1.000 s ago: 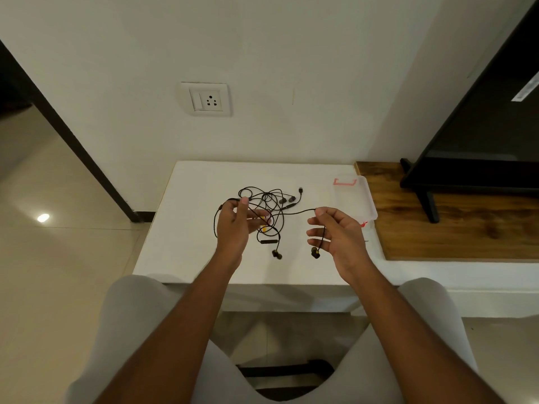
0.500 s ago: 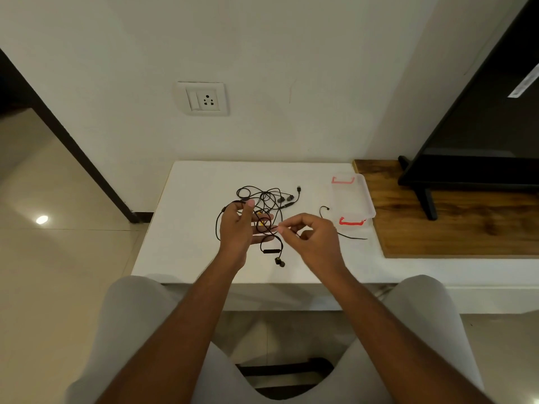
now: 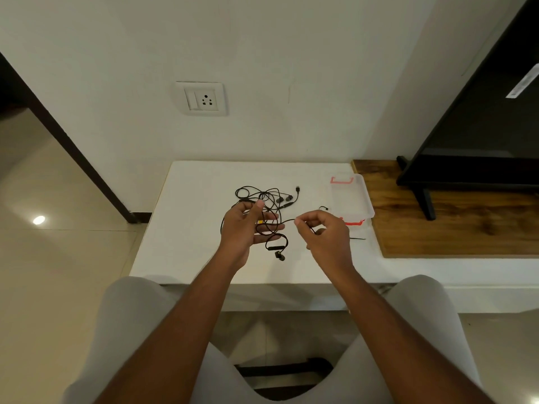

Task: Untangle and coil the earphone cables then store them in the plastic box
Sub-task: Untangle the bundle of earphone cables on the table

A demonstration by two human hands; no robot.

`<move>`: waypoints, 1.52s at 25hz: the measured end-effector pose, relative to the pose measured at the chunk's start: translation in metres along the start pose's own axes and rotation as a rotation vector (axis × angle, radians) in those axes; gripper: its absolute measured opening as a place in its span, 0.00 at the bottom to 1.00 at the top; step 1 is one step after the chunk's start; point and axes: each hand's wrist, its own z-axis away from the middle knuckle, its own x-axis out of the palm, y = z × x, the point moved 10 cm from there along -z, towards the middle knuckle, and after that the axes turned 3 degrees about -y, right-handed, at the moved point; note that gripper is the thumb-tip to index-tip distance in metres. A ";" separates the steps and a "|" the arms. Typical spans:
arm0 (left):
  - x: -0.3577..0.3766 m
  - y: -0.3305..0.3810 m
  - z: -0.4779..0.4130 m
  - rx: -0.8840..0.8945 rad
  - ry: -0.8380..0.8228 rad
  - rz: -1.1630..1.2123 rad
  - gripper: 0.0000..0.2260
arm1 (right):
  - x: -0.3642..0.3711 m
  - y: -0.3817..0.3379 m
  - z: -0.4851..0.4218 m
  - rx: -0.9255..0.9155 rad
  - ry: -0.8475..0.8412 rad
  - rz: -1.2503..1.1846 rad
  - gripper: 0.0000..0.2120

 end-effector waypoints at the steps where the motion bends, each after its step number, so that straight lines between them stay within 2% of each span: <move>1: 0.004 0.000 0.000 -0.007 -0.021 0.001 0.10 | 0.001 0.001 0.001 -0.001 0.001 0.005 0.00; 7: 0.010 -0.004 0.002 -0.033 -0.063 -0.020 0.09 | 0.011 -0.005 0.002 -0.067 -0.009 0.147 0.02; 12: 0.014 -0.007 0.002 -0.040 -0.098 -0.046 0.08 | 0.032 -0.026 0.006 -0.210 -0.125 0.359 0.04; 19: 0.009 -0.018 -0.001 -0.077 -0.028 -0.038 0.09 | 0.051 -0.016 0.008 -0.184 -0.345 0.283 0.11; 21: 0.011 -0.021 -0.003 -0.098 -0.044 0.036 0.09 | 0.048 -0.016 0.009 -0.201 -0.332 0.294 0.15; 24: 0.008 -0.025 -0.005 -0.126 -0.009 0.100 0.11 | 0.039 -0.027 0.010 -0.336 -0.195 0.436 0.20; 26: 0.003 -0.027 -0.006 -0.134 0.023 0.083 0.12 | 0.043 -0.038 0.015 -0.465 -0.143 0.577 0.18; 28: 0.000 -0.028 -0.006 -0.145 0.034 0.071 0.13 | 0.054 -0.042 0.021 -0.515 -0.150 0.643 0.11; 30: 0.000 -0.029 -0.005 -0.150 0.045 0.072 0.13 | 0.061 -0.043 0.023 -0.495 -0.200 0.561 0.06; 31: 0.000 -0.029 -0.004 -0.145 0.046 0.072 0.13 | 0.061 -0.041 0.021 -0.459 -0.255 0.443 0.07; 33: 0.000 -0.029 -0.006 -0.131 0.046 0.078 0.11 | 0.055 -0.029 0.014 -0.244 -0.400 0.095 0.07; 34: -0.002 -0.030 -0.007 -0.133 0.051 0.084 0.10 | 0.053 -0.023 0.014 -0.147 -0.448 -0.003 0.07; 35: -0.004 -0.032 -0.008 -0.140 0.056 0.093 0.10 | 0.051 -0.020 0.014 -0.111 -0.454 0.001 0.06; 38: 0.000 -0.038 -0.008 -0.179 0.053 0.101 0.12 | 0.056 -0.018 0.014 -0.172 -0.380 0.246 0.05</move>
